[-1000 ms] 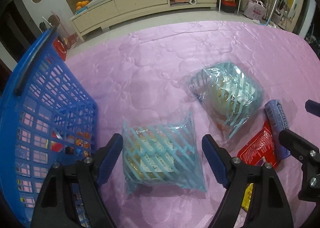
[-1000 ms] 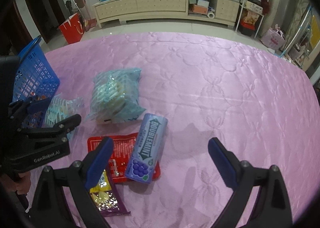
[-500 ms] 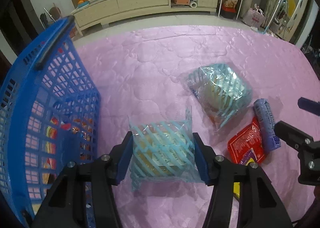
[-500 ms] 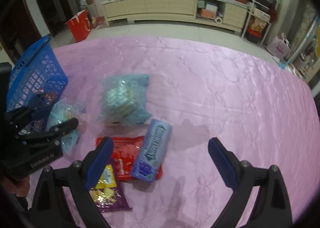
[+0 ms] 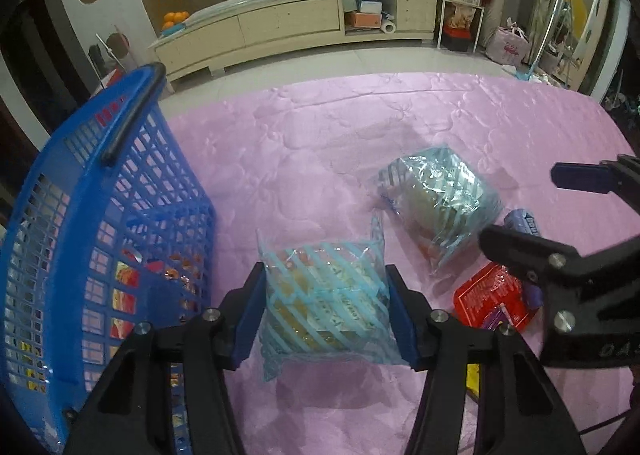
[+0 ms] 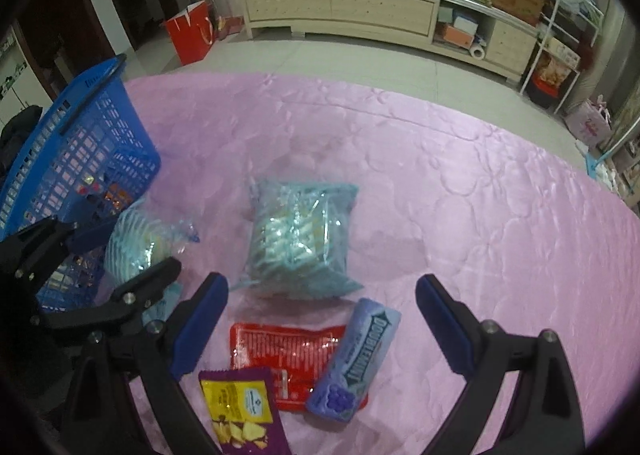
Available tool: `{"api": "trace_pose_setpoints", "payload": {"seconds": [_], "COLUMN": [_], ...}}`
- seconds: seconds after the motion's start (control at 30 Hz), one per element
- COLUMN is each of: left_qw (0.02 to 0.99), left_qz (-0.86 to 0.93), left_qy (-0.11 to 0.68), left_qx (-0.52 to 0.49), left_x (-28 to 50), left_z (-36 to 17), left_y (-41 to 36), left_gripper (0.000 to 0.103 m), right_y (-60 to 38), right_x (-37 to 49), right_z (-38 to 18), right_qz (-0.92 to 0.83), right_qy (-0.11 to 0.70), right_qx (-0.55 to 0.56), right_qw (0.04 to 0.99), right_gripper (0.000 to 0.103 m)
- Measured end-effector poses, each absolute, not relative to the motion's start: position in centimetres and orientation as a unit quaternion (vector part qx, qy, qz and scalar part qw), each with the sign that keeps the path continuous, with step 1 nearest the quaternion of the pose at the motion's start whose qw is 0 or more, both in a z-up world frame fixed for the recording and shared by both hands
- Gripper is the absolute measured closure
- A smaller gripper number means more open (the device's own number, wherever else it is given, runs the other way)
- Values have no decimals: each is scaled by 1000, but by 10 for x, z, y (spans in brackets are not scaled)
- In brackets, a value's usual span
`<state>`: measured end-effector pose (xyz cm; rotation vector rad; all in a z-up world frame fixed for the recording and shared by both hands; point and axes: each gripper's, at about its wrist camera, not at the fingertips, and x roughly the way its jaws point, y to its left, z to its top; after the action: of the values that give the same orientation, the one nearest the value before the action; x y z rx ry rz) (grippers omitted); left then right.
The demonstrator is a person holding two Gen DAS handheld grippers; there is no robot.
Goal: Organize snacks
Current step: 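Grasp the second clear biscuit bag with the right tool while the left tool holds its bag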
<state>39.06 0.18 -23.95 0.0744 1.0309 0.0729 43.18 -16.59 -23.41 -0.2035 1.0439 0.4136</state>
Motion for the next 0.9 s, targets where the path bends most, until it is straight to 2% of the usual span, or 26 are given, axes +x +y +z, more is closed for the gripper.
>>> {"api": "trace_pose_setpoints", "payload": {"seconds": [0.27, 0.4, 0.47, 0.53, 0.7, 0.9], "left_qw": [867, 863, 861, 857, 855, 856], "left_qz": [50, 54, 55, 55, 54, 49], "left_qy": [495, 501, 506, 511, 515, 515], "left_qx": [30, 31, 30, 26, 16, 11], "left_x": [399, 403, 404, 404, 405, 404], "left_z": [-242, -245, -246, -248, -251, -248], "left_y": [4, 3, 3, 6, 10, 8], "left_gripper": [49, 49, 49, 49, 49, 49], "right_y": [-154, -149, -145, -141, -141, -162], "right_x": [450, 462, 464, 463, 452, 433], "right_z": [-246, -258, -263, -264, -261, -255], "right_qz": [225, 243, 258, 269, 268, 256], "right_qy": [512, 530, 535, 532, 516, 510], "right_qx": [-112, -118, -116, -112, -132, -143], "right_qw": [822, 804, 796, 795, 803, 809], "right_gripper": [7, 13, 20, 35, 43, 44]}}
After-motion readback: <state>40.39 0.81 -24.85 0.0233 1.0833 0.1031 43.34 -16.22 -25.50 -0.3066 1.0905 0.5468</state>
